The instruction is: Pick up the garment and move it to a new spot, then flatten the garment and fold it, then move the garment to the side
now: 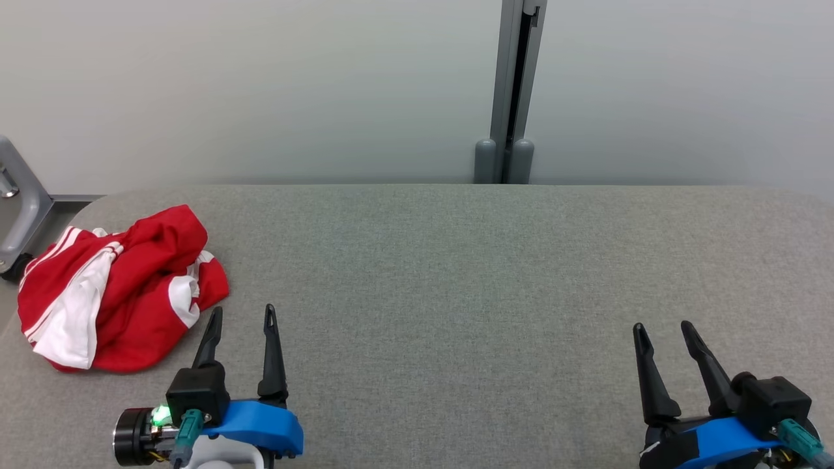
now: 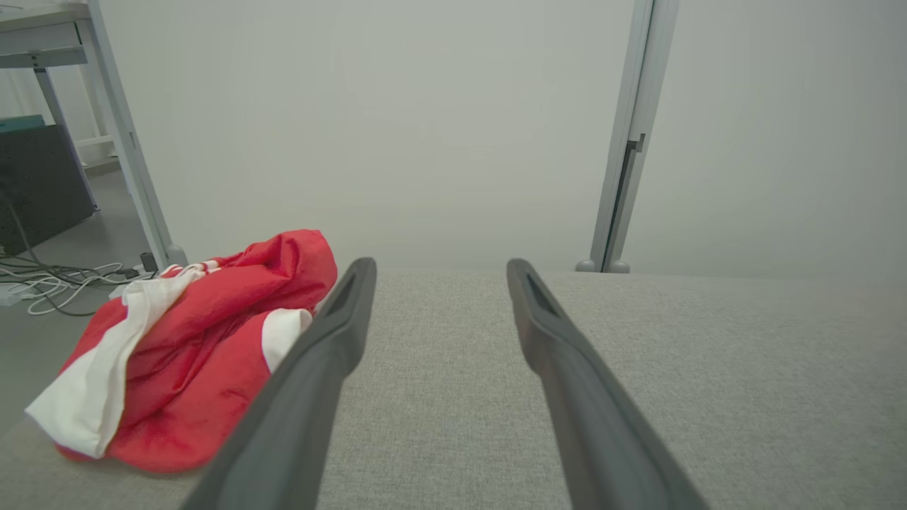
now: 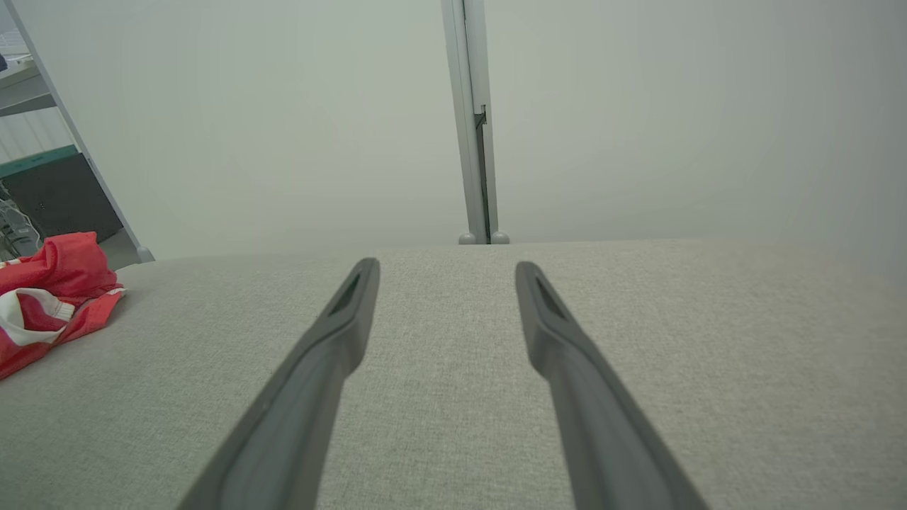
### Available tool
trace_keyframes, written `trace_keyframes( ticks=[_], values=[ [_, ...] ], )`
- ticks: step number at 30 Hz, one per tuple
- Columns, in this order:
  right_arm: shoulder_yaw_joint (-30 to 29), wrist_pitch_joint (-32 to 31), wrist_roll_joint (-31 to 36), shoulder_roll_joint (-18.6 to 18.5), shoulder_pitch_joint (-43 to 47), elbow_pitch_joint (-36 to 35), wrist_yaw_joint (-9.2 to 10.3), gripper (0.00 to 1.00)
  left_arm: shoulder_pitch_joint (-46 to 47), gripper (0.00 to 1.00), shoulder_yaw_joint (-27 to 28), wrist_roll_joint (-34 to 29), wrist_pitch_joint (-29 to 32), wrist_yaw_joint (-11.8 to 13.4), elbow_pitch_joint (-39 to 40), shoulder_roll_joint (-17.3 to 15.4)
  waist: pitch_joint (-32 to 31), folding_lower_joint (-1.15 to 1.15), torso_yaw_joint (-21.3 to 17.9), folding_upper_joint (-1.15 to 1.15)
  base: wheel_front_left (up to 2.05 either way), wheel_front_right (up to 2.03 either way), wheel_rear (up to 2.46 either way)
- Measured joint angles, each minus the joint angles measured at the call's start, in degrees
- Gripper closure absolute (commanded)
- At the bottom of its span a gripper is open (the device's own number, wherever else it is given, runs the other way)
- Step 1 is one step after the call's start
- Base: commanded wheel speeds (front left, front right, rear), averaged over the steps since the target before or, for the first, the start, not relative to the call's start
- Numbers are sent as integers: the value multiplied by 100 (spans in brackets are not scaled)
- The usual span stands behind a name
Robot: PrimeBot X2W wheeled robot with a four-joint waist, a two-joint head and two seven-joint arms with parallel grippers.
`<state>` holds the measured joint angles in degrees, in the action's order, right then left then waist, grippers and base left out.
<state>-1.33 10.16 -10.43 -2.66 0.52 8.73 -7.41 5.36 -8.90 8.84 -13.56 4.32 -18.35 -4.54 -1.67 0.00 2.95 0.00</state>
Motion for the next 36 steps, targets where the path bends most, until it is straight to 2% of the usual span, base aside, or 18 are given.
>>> trace_keyframes(
  ticks=[5,21,36],
  values=[
    [-5,2,185,-1,3,-7,-1,0,3,0,-74,-143,-23,25,-3,-7,-10,0,37,0,0,0,0],
    [-8,0,180,-3,29,44,-7,0,-8,0,-90,-25,-15,68,7,-59,-50,0,174,0,0,0,0],
    [116,9,146,-7,71,100,-7,0,-69,0,10,103,37,183,127,-192,-108,0,564,0,0,0,0]
  ],
)
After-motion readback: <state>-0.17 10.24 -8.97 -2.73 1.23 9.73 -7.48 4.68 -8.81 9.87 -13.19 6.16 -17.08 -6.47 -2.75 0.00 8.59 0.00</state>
